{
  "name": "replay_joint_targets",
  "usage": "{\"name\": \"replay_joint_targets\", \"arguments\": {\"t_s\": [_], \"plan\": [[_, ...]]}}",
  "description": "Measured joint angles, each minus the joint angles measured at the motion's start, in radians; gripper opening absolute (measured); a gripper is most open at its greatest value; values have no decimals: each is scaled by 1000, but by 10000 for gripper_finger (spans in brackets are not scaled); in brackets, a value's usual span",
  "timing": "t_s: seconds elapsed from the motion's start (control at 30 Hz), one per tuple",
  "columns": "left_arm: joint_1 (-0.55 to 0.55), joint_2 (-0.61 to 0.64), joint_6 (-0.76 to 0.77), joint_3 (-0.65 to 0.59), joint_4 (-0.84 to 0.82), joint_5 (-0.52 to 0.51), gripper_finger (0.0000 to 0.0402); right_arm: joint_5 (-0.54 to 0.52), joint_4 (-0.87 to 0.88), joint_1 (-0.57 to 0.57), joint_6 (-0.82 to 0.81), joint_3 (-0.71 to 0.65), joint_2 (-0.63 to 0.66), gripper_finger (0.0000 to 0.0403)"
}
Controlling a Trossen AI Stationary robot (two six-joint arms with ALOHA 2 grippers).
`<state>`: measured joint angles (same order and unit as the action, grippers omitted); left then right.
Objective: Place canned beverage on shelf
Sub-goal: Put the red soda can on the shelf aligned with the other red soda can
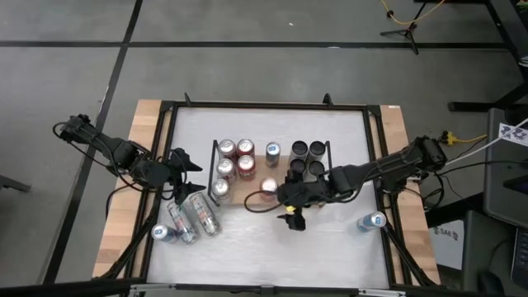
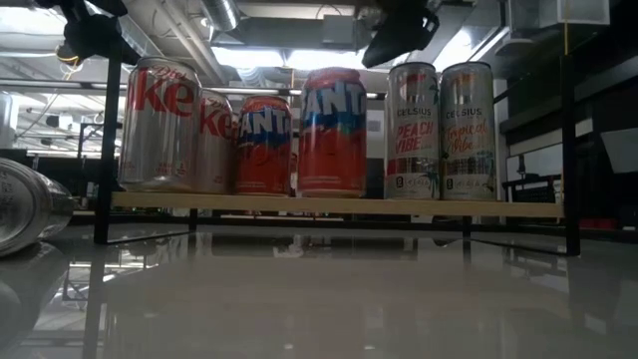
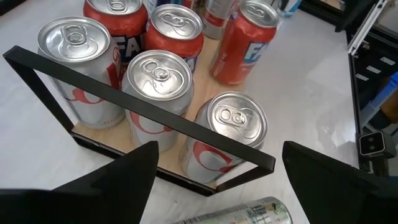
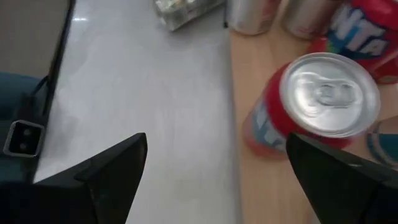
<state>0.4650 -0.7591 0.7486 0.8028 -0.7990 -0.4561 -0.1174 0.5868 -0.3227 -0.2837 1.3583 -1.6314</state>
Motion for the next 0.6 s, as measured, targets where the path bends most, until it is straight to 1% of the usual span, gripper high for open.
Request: {"name": "replay_joint_targets", "arguments": {"t_s": [0.13, 0.3, 0.5, 0.6], "plan": [[0, 0, 0, 0, 0, 0, 336, -24, 1, 18, 4, 0, 0, 381], [0, 0, 2, 0, 0, 0, 336, -21, 4, 31, 6, 0, 0, 381], [0, 0, 4, 0, 0, 0, 336, -4, 68, 20, -31, 0, 0, 381], [0, 0, 4, 0, 0, 0, 336, -22, 100, 20, -57, 0, 0, 381]]}}
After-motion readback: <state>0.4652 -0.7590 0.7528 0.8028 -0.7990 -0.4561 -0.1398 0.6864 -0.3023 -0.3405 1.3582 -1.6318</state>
